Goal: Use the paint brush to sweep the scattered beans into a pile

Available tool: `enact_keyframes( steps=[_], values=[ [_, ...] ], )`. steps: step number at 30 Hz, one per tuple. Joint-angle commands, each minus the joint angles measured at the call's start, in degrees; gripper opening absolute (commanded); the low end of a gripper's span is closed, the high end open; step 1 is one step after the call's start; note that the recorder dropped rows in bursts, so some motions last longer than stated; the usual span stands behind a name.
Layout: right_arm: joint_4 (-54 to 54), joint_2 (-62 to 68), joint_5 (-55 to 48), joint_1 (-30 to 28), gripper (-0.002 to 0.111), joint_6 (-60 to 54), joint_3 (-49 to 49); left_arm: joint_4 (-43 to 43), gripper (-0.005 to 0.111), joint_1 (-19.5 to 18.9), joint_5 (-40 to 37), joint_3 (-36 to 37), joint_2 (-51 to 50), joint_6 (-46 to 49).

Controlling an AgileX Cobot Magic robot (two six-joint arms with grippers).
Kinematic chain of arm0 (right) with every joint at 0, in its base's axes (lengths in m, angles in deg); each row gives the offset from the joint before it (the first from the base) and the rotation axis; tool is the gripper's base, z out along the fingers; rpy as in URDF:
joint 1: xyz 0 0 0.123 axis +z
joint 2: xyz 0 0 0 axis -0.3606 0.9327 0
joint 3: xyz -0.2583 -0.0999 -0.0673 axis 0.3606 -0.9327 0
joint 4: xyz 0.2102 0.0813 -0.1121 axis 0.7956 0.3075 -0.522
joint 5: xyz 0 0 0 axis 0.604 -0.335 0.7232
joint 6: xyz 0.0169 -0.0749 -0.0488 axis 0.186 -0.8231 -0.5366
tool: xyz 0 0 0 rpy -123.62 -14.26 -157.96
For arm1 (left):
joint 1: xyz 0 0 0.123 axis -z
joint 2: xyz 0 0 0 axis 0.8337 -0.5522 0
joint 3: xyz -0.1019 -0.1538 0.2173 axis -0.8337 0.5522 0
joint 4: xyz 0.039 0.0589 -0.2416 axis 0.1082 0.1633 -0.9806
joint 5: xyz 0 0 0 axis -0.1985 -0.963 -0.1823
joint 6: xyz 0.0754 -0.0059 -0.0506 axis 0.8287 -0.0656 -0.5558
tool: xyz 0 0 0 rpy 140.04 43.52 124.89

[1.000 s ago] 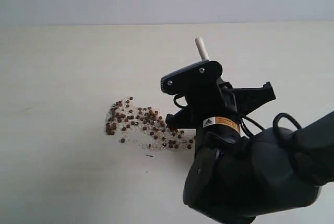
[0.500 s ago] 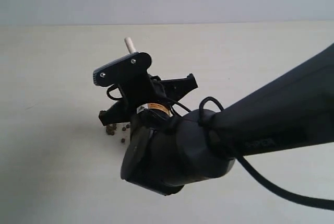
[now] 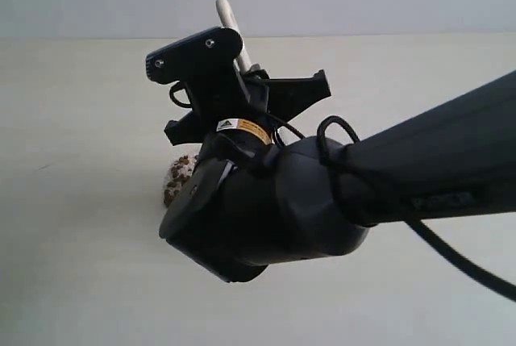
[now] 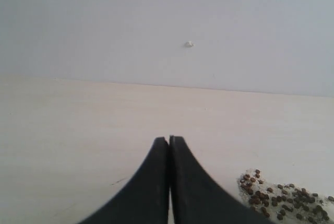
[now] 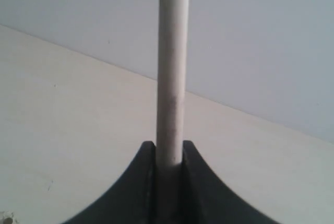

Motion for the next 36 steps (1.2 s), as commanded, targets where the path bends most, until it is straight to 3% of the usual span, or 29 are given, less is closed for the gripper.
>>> enact_keyframes(
  steps=[1, 10, 20, 27, 32, 36],
  values=[
    [-0.9, 1.4, 0.9, 0.0, 0.0, -1.5, 0.3, 0.1, 0.0, 0.3, 0.1, 0.2, 0.4, -0.3],
    [-5.2, 9.2, -3.7, -3.3, 0.0, 1.9, 0.3, 0.1, 0.0, 0.4, 0.1, 0.2, 0.4, -0.3],
    [-13.5, 9.3, -10.6, -3.6, 0.0, 15.5, 0.3, 0.1, 0.0, 0.4, 0.1, 0.2, 0.4, -0.3],
    [-12.5, 4.7, -9.4, -3.2, 0.0, 15.5, 0.3, 0.1, 0.0, 0.4, 0.1, 0.2, 0.4, -0.3],
    [-10.0, -0.3, -8.2, -3.2, 0.0, 10.2, 0.3, 0.1, 0.0, 0.4, 0.1, 0.2, 0.4, -0.3],
    [-5.0, -2.8, -3.2, -3.2, 0.0, -6.1, -0.9, 0.1, 0.0, 0.4, 0.1, 0.2, 0.4, -0.3]
  ],
)
